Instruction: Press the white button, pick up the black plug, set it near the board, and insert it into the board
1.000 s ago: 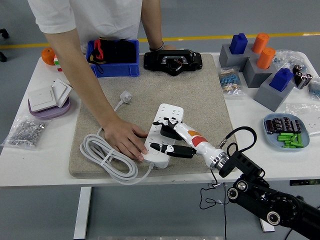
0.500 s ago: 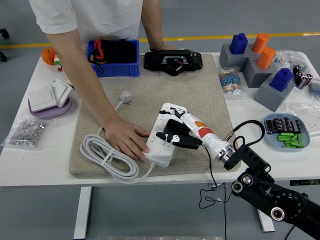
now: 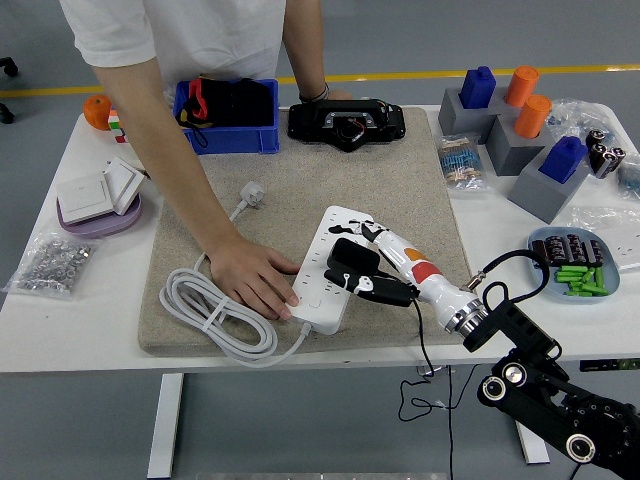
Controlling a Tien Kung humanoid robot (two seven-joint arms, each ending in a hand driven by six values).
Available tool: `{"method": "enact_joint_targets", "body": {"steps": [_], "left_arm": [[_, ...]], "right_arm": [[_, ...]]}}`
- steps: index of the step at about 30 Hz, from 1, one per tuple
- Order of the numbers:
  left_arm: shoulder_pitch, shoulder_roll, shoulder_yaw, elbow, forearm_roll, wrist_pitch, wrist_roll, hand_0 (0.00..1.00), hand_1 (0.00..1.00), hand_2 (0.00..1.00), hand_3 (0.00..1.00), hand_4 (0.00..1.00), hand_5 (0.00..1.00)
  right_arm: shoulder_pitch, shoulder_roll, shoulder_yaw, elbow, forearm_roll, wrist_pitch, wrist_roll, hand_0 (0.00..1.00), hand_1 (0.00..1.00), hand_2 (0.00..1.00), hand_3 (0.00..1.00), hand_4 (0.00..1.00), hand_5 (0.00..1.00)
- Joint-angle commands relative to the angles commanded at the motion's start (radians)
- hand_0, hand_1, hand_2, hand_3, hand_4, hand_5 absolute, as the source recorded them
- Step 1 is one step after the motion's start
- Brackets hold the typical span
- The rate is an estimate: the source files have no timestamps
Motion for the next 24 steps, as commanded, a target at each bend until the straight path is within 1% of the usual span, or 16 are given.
{"method": "enact_joint_targets", "body": {"steps": [2, 3, 8, 9, 14, 15, 20, 21, 24], "left_arm": [[0.000, 0.000, 0.000, 0.000, 0.000, 0.000, 0.000, 0.708, 0.663, 0.584, 0.681, 0.663, 0.276], [-0.001, -0.001, 0.001, 0.000, -0.001, 0.000, -0.001, 0.708, 0.664, 0.584, 0.682, 0.663, 0.276], [0.000, -0.002, 0.002, 0.000, -0.003, 0.001, -0.001, 0.708, 0.664, 0.584, 0.682, 0.663, 0.276], [0.000, -0.002, 0.002, 0.000, -0.004, 0.001, -0.002, 0.708, 0.663, 0.584, 0.682, 0.663, 0.276], [0.002, -0.002, 0.000, 0.000, -0.002, 0.001, -0.001, 0.708, 0.663, 0.584, 0.682, 0.663, 0.276], [0.002, -0.003, 0.000, 0.000, -0.002, 0.001, -0.001, 0.708, 0.663, 0.584, 0.681, 0.664, 0.276], [0.001, -0.003, 0.001, 0.000, -0.004, 0.001, -0.002, 0.708, 0.663, 0.584, 0.681, 0.664, 0.276], [0.000, -0.003, 0.001, 0.000, -0.004, 0.001, -0.002, 0.708, 0.664, 0.584, 0.681, 0.663, 0.272], [-0.001, -0.003, 0.003, 0.000, -0.006, 0.001, -0.003, 0.708, 0.664, 0.584, 0.681, 0.663, 0.272]], "right_arm": [[-0.006, -0.002, 0.006, 0.004, 0.002, -0.001, 0.002, 0.956, 0.896, 0.852, 0.823, 0.998, 0.896], [-0.011, -0.002, 0.015, 0.006, 0.005, -0.005, 0.011, 0.803, 0.865, 0.839, 0.818, 0.998, 0.894], [-0.019, 0.002, 0.049, 0.020, 0.002, -0.022, 0.035, 0.803, 0.865, 0.839, 0.818, 0.998, 0.894], [-0.020, 0.003, 0.056, 0.024, 0.001, -0.026, 0.041, 0.364, 0.591, 0.764, 0.791, 0.998, 0.882], [-0.021, 0.006, 0.075, 0.036, 0.002, -0.038, 0.053, 0.364, 0.591, 0.764, 0.791, 0.998, 0.882], [-0.020, 0.006, 0.078, 0.037, 0.003, -0.039, 0.053, 0.211, 0.437, 0.712, 0.783, 0.998, 0.880], [-0.020, 0.008, 0.083, 0.038, -0.005, -0.039, 0.047, 0.211, 0.437, 0.712, 0.783, 0.998, 0.880], [-0.020, 0.008, 0.083, 0.038, -0.006, -0.038, 0.045, 0.592, 0.613, 0.730, 0.780, 0.998, 0.870], [-0.022, 0.008, 0.084, 0.037, -0.014, -0.035, 0.040, 0.592, 0.613, 0.730, 0.780, 0.998, 0.870]]}}
